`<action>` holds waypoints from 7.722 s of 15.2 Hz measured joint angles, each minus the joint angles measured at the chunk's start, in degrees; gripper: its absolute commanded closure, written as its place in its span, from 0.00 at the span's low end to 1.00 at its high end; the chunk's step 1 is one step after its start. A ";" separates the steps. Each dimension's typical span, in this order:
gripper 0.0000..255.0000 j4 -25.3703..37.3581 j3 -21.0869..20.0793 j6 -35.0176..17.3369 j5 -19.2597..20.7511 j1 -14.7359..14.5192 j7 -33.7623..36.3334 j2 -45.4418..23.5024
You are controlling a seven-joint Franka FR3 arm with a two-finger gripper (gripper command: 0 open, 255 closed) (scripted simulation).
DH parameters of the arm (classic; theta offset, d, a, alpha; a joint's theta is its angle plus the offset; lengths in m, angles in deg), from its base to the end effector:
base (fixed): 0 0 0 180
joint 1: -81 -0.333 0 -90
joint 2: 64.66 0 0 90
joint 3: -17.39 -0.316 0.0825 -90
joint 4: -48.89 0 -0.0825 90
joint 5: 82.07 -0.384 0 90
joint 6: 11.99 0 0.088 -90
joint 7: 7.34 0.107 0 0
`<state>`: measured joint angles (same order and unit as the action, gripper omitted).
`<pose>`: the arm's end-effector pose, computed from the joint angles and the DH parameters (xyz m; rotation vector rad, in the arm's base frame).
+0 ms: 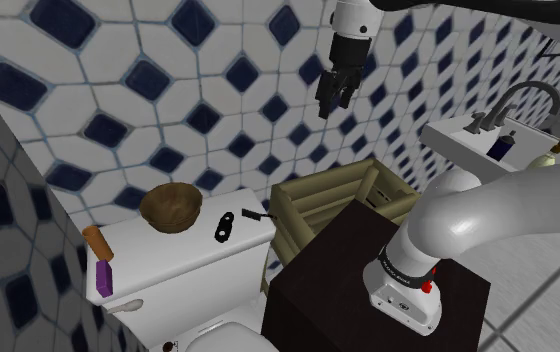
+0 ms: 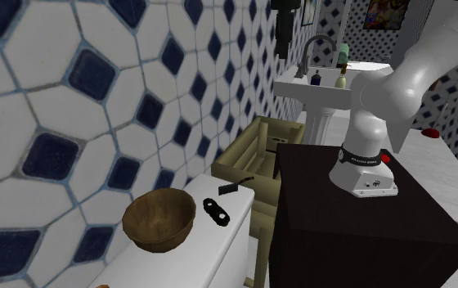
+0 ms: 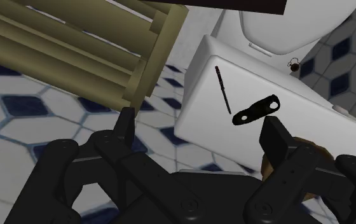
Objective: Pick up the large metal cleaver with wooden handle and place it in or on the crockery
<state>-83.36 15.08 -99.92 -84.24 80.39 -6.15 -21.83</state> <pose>0.3134 0.0240 0.5977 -3.1315 -0.0313 0.0418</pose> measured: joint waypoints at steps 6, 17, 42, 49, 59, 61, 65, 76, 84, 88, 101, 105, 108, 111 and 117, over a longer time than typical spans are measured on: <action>0.00 -5.39 -0.81 -7.55 -0.61 -1.35 -1.63 -2.91; 0.00 -13.85 -2.56 -28.86 -1.50 -4.48 -7.07 -17.37; 0.00 -12.64 -5.78 -60.19 1.06 -8.12 -10.57 -52.00; 1.00 -12.65 -5.78 -60.24 1.07 -8.12 -10.56 -52.04; 1.00 -12.69 -5.94 -58.56 0.69 -8.09 -10.74 -50.28; 1.00 -12.64 -6.01 -57.02 0.39 -8.03 -10.93 -48.78; 1.00 -12.48 -6.03 -53.72 -0.20 -7.84 -11.51 -45.61; 1.00 -10.47 -6.08 -44.39 -1.27 -7.92 -11.98 -38.25; 1.00 -8.26 -5.90 -37.78 -1.68 -7.95 -12.19 -33.82; 1.00 -6.99 -5.78 -34.53 -1.83 -7.96 -12.26 -31.83; 1.00 18.94 -10.33 -28.73 1.34 -12.14 -1.55 -51.90; 1.00 30.83 -10.74 -25.50 3.34 -14.06 1.39 -60.69; 1.00 40.47 -10.95 -22.19 4.67 -16.03 3.53 -67.11; 1.00 47.39 -10.82 -20.16 5.57 -17.31 4.53 -72.03; 1.00 45.81 -10.62 -23.54 5.96 -17.47 4.68 -73.89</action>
<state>-37.55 4.46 -123.46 -78.28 62.92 -1.46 -95.72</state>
